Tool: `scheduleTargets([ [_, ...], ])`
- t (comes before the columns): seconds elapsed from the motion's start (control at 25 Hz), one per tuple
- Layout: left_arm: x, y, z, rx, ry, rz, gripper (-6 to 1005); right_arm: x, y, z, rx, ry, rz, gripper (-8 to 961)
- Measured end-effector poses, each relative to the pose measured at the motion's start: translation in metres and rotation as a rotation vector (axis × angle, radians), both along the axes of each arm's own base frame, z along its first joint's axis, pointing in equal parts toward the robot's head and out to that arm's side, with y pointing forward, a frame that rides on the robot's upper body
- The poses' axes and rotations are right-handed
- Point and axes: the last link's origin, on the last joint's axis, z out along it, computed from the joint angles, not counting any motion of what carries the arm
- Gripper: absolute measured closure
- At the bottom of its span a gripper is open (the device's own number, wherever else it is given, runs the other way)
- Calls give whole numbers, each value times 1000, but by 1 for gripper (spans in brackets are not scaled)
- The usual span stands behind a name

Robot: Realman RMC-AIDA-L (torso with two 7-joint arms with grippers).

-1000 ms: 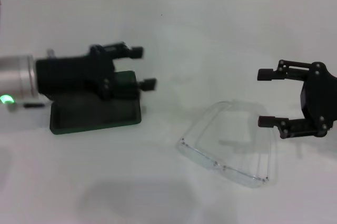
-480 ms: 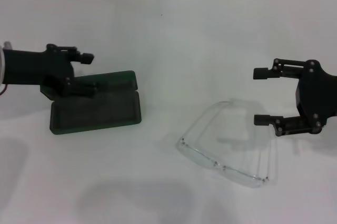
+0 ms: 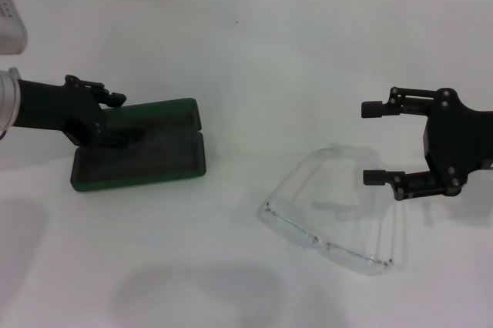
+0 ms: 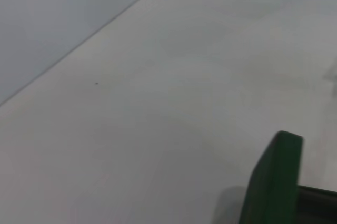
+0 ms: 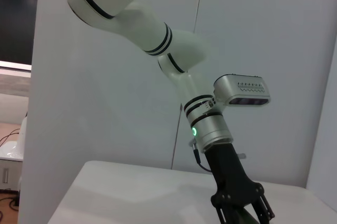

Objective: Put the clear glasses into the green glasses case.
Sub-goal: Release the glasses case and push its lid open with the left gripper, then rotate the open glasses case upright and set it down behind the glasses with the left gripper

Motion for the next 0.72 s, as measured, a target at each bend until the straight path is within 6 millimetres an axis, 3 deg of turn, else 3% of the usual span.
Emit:
scheduleTargets([
  [0.2, 2, -1, -2, -18, 0, -9, 199, 0, 0, -1, 2, -1, -3, 163],
  [0.32, 4, -3, -3, -36, -11, -27, 383, 1, 0, -1, 3, -2, -6, 163],
  [0.72, 11, 0, -1, -19, -45, -62, 759, 3, -1, 0, 11, -4, -2, 164],
])
